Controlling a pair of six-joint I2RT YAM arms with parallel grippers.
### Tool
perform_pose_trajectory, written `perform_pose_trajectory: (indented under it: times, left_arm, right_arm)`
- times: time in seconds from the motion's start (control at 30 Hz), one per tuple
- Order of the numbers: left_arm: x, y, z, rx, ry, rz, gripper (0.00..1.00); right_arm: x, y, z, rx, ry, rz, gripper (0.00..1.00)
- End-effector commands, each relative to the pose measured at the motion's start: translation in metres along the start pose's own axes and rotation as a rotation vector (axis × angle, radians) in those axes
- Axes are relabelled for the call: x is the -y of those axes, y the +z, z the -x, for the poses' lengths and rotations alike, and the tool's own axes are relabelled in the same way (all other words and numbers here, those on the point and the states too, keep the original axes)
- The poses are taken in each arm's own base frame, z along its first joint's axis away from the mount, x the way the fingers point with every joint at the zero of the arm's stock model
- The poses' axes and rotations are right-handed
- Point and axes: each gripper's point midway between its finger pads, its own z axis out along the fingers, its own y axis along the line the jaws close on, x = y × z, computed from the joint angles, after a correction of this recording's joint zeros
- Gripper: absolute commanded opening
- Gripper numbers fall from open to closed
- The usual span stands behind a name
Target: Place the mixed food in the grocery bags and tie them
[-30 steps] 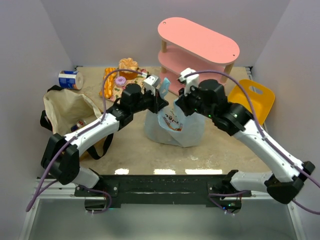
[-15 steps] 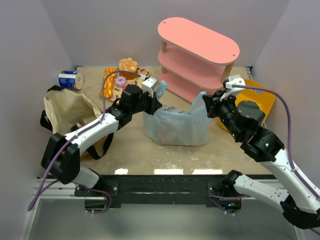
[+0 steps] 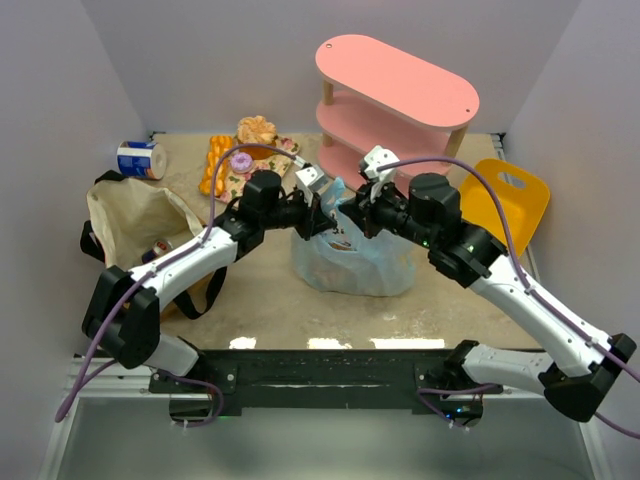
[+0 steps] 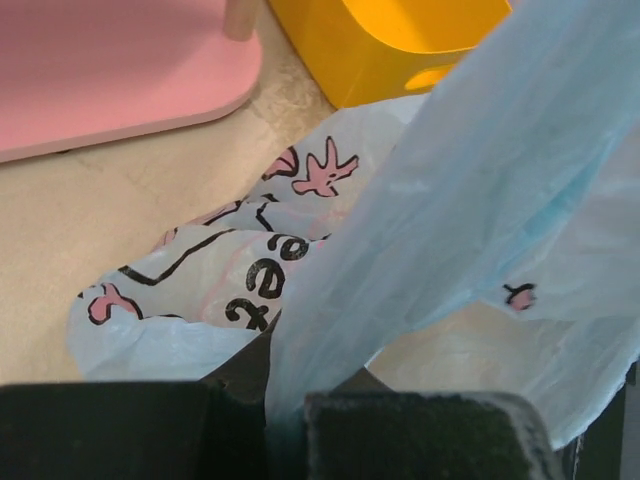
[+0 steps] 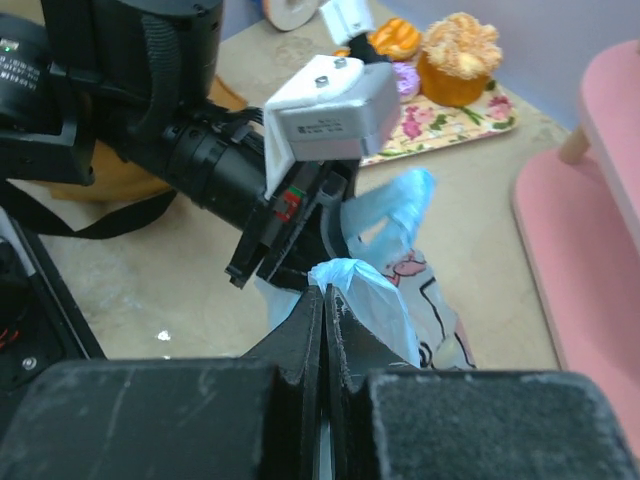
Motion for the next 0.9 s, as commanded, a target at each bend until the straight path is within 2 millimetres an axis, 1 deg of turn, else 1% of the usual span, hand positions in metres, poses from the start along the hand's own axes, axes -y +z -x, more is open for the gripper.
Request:
perform_pose_trajectory:
  times: [0.0,0.03,0.07,0.17,0.2,0.27,0.3,0.37,0.4,0.47,0.5,0.6,0.67,0.7,0.77,0.8,0.83,0.87]
  left_arm:
    - [0.033,0.001,0.024,0.004,0.104,-0.146,0.00]
    - [0.038,0.002,0.024,-0.001,0.116,-0.170,0.00]
    - [0.048,0.001,0.024,-0.002,0.122,-0.223,0.00]
    - [0.059,-0.003,0.026,0.018,0.137,-0.280,0.00]
    - [0.061,-0.005,0.029,0.028,0.146,-0.279,0.00]
    - [0.062,-0.007,0.027,0.026,0.154,-0.286,0.12]
    - [0.064,-0.008,0.025,0.019,0.159,-0.297,0.25]
    - [0.069,-0.011,0.025,0.017,0.168,-0.327,0.34]
    - [0.071,-0.012,0.025,0.013,0.178,-0.341,0.41]
    - [0.077,-0.016,0.029,0.020,0.191,-0.367,0.48]
    - [0.077,-0.019,0.024,0.005,0.210,-0.371,0.53]
    - [0.081,-0.024,0.026,0.009,0.235,-0.382,0.62]
    - [0.083,-0.028,0.029,0.019,0.251,-0.382,0.66]
    - [0.084,-0.029,0.031,0.029,0.253,-0.382,0.69]
    - [0.086,-0.031,0.031,0.037,0.238,-0.393,0.72]
    - [0.088,-0.029,0.038,0.082,0.251,-0.403,0.74]
    - [0.092,-0.030,0.039,0.086,0.230,-0.426,0.75]
    - [0.092,-0.028,0.038,0.082,0.217,-0.436,0.75]
  right_arm:
    - [-0.018,0.002,0.043,0.132,-0.050,0.111,0.00]
    - [-0.018,0.003,0.045,0.142,-0.050,0.109,0.00]
    - [-0.016,0.005,0.044,0.139,-0.046,0.100,0.00]
    - [-0.002,0.012,0.040,0.125,-0.025,0.017,0.00]
    - [0.005,0.013,0.040,0.124,0.009,-0.024,0.00]
    - [0.008,0.014,0.040,0.130,0.037,-0.039,0.00]
    - [0.009,0.013,0.042,0.138,0.046,-0.044,0.00]
    - [0.012,0.012,0.045,0.153,0.062,-0.061,0.00]
    - [0.013,0.012,0.045,0.153,0.066,-0.065,0.00]
    - [0.015,0.013,0.045,0.151,0.075,-0.076,0.00]
    - [0.016,0.013,0.045,0.151,0.076,-0.075,0.00]
    - [0.018,0.015,0.042,0.144,0.085,-0.083,0.00]
    - [0.018,0.015,0.042,0.145,0.090,-0.081,0.00]
    - [0.018,0.015,0.041,0.145,0.090,-0.078,0.00]
    - [0.012,0.017,0.039,0.142,0.097,-0.048,0.00]
    - [0.011,0.018,0.040,0.146,0.096,-0.036,0.00]
    - [0.007,0.020,0.039,0.145,0.101,-0.019,0.00]
    - [0.005,0.021,0.039,0.146,0.101,-0.006,0.00]
